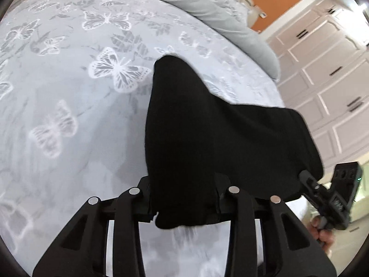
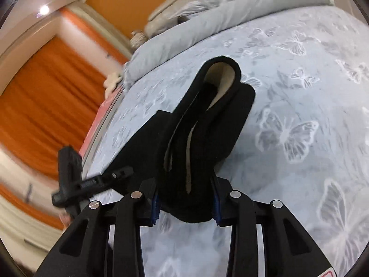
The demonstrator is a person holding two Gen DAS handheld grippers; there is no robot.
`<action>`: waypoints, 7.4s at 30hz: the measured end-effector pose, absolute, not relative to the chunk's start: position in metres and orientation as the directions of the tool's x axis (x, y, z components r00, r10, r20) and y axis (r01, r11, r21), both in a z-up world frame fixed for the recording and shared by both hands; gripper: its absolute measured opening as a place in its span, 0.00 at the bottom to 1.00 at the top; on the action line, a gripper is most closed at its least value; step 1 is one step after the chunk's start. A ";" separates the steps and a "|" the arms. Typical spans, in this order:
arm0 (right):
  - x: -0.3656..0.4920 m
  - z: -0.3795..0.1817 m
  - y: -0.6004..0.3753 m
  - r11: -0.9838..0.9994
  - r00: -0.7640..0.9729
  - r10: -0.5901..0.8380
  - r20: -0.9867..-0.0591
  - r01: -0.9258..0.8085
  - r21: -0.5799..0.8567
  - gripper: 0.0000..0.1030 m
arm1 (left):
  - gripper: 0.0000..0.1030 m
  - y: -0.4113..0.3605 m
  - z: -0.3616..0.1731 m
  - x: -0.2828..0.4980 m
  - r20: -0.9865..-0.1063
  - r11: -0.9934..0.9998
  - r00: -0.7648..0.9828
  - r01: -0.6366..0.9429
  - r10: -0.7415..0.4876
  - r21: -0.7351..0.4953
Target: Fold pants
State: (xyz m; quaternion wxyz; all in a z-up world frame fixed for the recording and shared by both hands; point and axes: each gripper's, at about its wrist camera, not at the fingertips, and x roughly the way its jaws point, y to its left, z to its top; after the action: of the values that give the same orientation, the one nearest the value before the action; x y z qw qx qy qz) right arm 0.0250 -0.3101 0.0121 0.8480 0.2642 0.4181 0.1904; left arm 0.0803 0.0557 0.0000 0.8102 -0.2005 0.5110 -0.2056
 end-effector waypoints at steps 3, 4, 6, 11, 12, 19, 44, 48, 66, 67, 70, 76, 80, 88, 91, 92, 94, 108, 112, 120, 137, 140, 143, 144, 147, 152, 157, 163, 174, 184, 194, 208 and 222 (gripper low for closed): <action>0.003 -0.024 -0.310 0.811 0.479 0.531 -0.699 -0.048 0.583 0.40 | 0.37 0.060 -0.009 0.045 -0.797 0.861 0.328 0.142 -0.507 -0.489; 0.001 -0.050 -0.307 0.833 0.398 0.506 -0.765 0.007 0.554 0.47 | 0.44 0.058 -0.019 0.038 -0.823 0.877 0.306 0.138 -0.479 -0.460; -0.004 -0.079 -0.312 0.854 0.350 0.446 -0.824 0.108 0.508 0.54 | 0.52 0.059 -0.040 0.025 -0.876 0.920 0.282 0.105 -0.393 -0.378; -0.016 0.006 -0.327 0.934 0.682 0.172 -0.711 0.116 0.337 0.45 | 0.57 0.076 0.005 0.003 -0.813 0.963 0.518 0.104 -0.265 -0.248; -0.015 0.019 -0.320 0.948 0.720 0.145 -0.679 0.096 0.305 0.36 | 0.67 0.075 0.017 0.001 -0.787 0.971 0.570 0.101 -0.235 -0.217; 0.057 0.024 -0.231 0.976 0.658 0.216 -0.722 -0.122 0.181 0.04 | 0.77 0.017 0.042 0.038 -0.713 0.965 0.651 0.181 -0.261 -0.188; 0.046 0.011 -0.225 0.957 0.648 0.288 -0.705 -0.166 0.238 0.09 | 0.88 0.043 0.009 0.057 -0.769 0.997 0.638 0.082 -0.047 0.007; 0.050 -0.002 -0.178 0.941 0.601 0.333 -0.727 -0.260 0.216 0.09 | 0.89 0.058 0.012 0.044 -0.778 0.997 0.628 0.069 -0.014 0.037; 0.106 -0.052 -0.035 0.917 0.522 0.354 -0.776 -0.356 0.180 0.10 | 0.89 0.171 -0.028 0.041 -0.836 0.984 0.519 -0.122 0.178 0.133; 0.104 -0.045 -0.040 0.917 0.536 0.364 -0.762 -0.347 0.194 0.09 | 0.89 0.176 -0.028 0.040 -0.837 0.983 0.516 -0.130 0.182 0.133; 0.090 -0.012 -0.071 0.921 0.591 0.384 -0.709 -0.302 0.247 0.10 | 0.89 0.183 -0.023 0.038 -0.837 0.985 0.523 -0.140 0.163 0.105; 0.065 0.013 -0.198 0.988 0.684 0.100 -0.722 0.018 0.154 0.52 | 0.92 0.170 -0.005 0.033 -0.816 0.994 0.570 -0.101 0.097 0.048; 0.055 0.006 -0.254 0.967 0.632 0.142 -0.762 0.075 0.242 0.66 | 0.93 0.142 -0.004 0.029 -0.820 1.000 0.573 -0.025 0.021 0.008; 0.040 -0.048 -0.258 0.956 0.420 0.264 -0.868 0.005 0.293 0.68 | 0.93 0.082 -0.010 0.027 -0.843 0.987 0.514 0.106 -0.160 -0.122; 0.036 -0.058 -0.244 0.963 0.436 0.249 -0.865 -0.018 0.269 0.78 | 0.93 0.067 -0.007 0.028 -0.833 0.986 0.529 0.118 -0.162 -0.117; 0.034 -0.058 -0.237 0.963 0.456 0.255 -0.852 -0.045 0.265 0.67 | 0.93 0.063 -0.006 0.029 -0.830 0.986 0.533 0.120 -0.165 -0.119; 0.033 -0.056 -0.233 0.959 0.481 0.277 -0.832 -0.081 0.273 0.28 | 0.93 0.057 -0.006 0.032 -0.829 0.984 0.533 0.121 -0.173 -0.128; 0.019 -0.051 -0.305 0.966 0.472 0.229 -0.851 -0.001 0.260 0.38 | 0.95 0.031 -0.018 0.033 -0.851 0.977 0.492 0.184 -0.186 -0.107; 0.001 -0.026 -0.319 0.966 0.535 0.207 -0.819 0.024 0.259 0.66 | 0.95 0.044 -0.020 0.037 -0.854 0.982 0.489 0.142 -0.178 -0.124; -0.012 -0.067 -0.334 0.859 0.409 0.433 -0.804 0.083 0.505 0.66 | 0.95 0.056 -0.035 0.030 -0.872 0.960 0.403 0.159 -0.278 -0.233; -0.016 0.005 -0.303 0.796 0.608 0.539 -0.584 -0.141 0.588 0.34 | 0.36 0.060 0.010 0.038 -0.738 0.879 0.477 0.230 -0.476 -0.418; -0.002 -0.030 -0.304 0.796 0.487 0.549 -0.680 -0.055 0.603 0.42 | 0.48 0.066 0.009 0.030 -0.760 0.903 0.487 0.220 -0.430 -0.370; 0.003 -0.077 -0.307 0.822 0.328 0.496 -0.804 0.120 0.557 0.51 | 0.52 0.061 -0.020 0.030 -0.847 0.966 0.466 0.163 -0.255 -0.201; -0.002 -0.069 -0.311 0.821 0.371 0.491 -0.788 0.107 0.562 0.51 | 0.54 0.062 -0.021 0.026 -0.849 0.976 0.486 0.161 -0.209 -0.148; -0.020 -0.016 -0.323 0.900 0.567 0.312 -0.762 0.080 0.429 0.52 | 0.60 0.055 -0.001 0.008 -0.796 0.981 0.585 0.186 -0.152 -0.050; -0.020 0.039 -0.292 0.967 0.747 0.194 -0.635 -0.036 0.252 0.04 | 0.90 0.039 0.035 0.002 -0.696 0.985 0.704 0.172 -0.140 -0.023; 0.056 -0.004 -0.253 0.984 0.606 0.164 -0.778 -0.047 0.170 0.04 | 0.90 0.012 0.007 0.037 -0.799 0.982 0.580 0.175 -0.156 -0.065; 0.054 -0.009 -0.266 0.967 0.616 0.184 -0.766 0.025 0.252 0.07 | 0.90 0.005 -0.016 0.050 -0.834 0.987 0.541 0.159 -0.112 -0.029; 0.004 -0.003 -0.264 0.983 0.609 0.167 -0.776 -0.044 0.177 0.06 | 0.90 0.012 -0.020 0.041 -0.841 0.988 0.532 0.157 -0.096 -0.013; -0.026 -0.026 -0.265 0.989 0.545 0.147 -0.825 -0.075 0.127 0.10 | 0.90 0.009 -0.023 0.022 -0.841 0.982 0.539 0.184 -0.056 0.053; -0.040 -0.014 -0.305 0.963 0.602 0.206 -0.771 0.013 0.268 0.73 | 0.95 0.053 -0.014 0.011 -0.851 0.967 0.468 0.203 -0.236 -0.156; -0.003 -0.100 -0.303 0.673 0.426 0.622 -0.657 0.137 0.727 0.65 | 0.95 0.068 -0.070 0.050 -0.858 0.893 0.253 0.086 -0.448 -0.441; -0.027 -0.009 -0.256 0.879 0.625 0.423 -0.656 -0.105 0.466 0.35 | 0.36 0.041 -0.003 0.025 -0.828 0.944 0.453 0.186 -0.330 -0.274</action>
State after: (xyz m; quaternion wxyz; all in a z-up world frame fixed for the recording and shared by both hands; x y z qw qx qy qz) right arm -0.0272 -0.2564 -0.0093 0.8800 0.1955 0.4060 0.1501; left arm 0.0255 0.0410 -0.0028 0.8495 -0.0718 0.5003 -0.1518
